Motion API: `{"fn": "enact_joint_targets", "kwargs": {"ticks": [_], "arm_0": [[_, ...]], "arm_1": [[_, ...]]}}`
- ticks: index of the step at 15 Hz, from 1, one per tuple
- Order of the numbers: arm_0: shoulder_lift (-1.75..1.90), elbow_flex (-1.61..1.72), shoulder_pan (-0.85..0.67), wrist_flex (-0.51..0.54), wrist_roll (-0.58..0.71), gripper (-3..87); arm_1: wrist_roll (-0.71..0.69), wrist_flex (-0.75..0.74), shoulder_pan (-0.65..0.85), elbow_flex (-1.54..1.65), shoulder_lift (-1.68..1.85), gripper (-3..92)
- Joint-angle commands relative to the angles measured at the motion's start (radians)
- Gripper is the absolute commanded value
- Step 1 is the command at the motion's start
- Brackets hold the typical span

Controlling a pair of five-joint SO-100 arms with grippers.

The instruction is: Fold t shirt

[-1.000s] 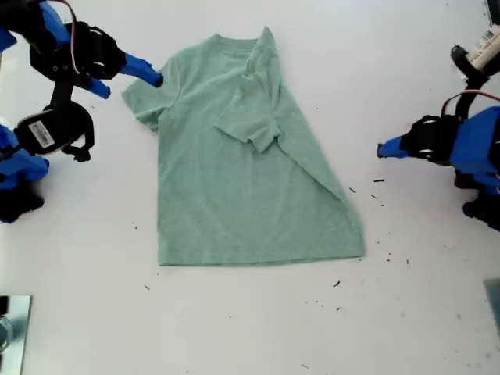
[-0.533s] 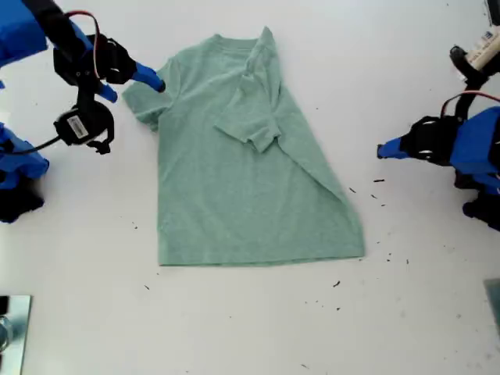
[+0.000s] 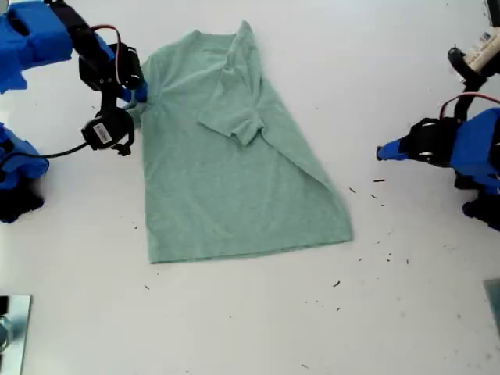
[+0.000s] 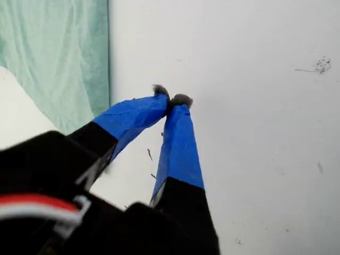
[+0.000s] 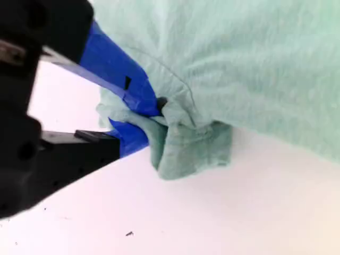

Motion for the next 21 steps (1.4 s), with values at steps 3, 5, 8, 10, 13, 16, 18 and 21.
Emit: {"fn": "enact_joint_targets", "kwargs": {"ticks": [3, 5, 8, 10, 13, 16, 18, 21], "arm_0": [[0.238, -0.141, -0.009, 0.083, 0.008, -0.2], [0.258, -0.172, 0.005, 0.091, 0.011, -0.2], [0.192, -0.218, 0.081, 0.06, 0.005, -0.2], [0.074, -0.379, 0.175, 0.051, 0.0, 0.1], [-0.284, -0.853, 0.334, 0.077, 0.014, 0.1], [-0.623, -1.215, 0.407, 0.071, 0.1, 28.1], [-0.56, -1.203, 0.391, 0.103, 0.104, 31.9], [-0.195, -1.026, 0.27, 0.189, 0.107, 31.1]], "arm_1": [[0.005, -0.006, 0.002, 0.071, 0.011, 2.4], [0.012, -0.006, -0.003, 0.071, 0.011, 2.4], [0.017, -0.006, -0.003, 0.071, 0.011, 2.4], [0.018, -0.006, -0.003, 0.071, 0.011, 2.4], [0.018, -0.006, -0.003, 0.071, 0.011, 2.4], [0.025, -0.006, -0.006, 0.071, 0.011, 2.4], [0.026, -0.006, -0.008, 0.071, 0.011, 2.4], [0.023, -0.006, -0.006, 0.071, 0.011, 2.4]]}}
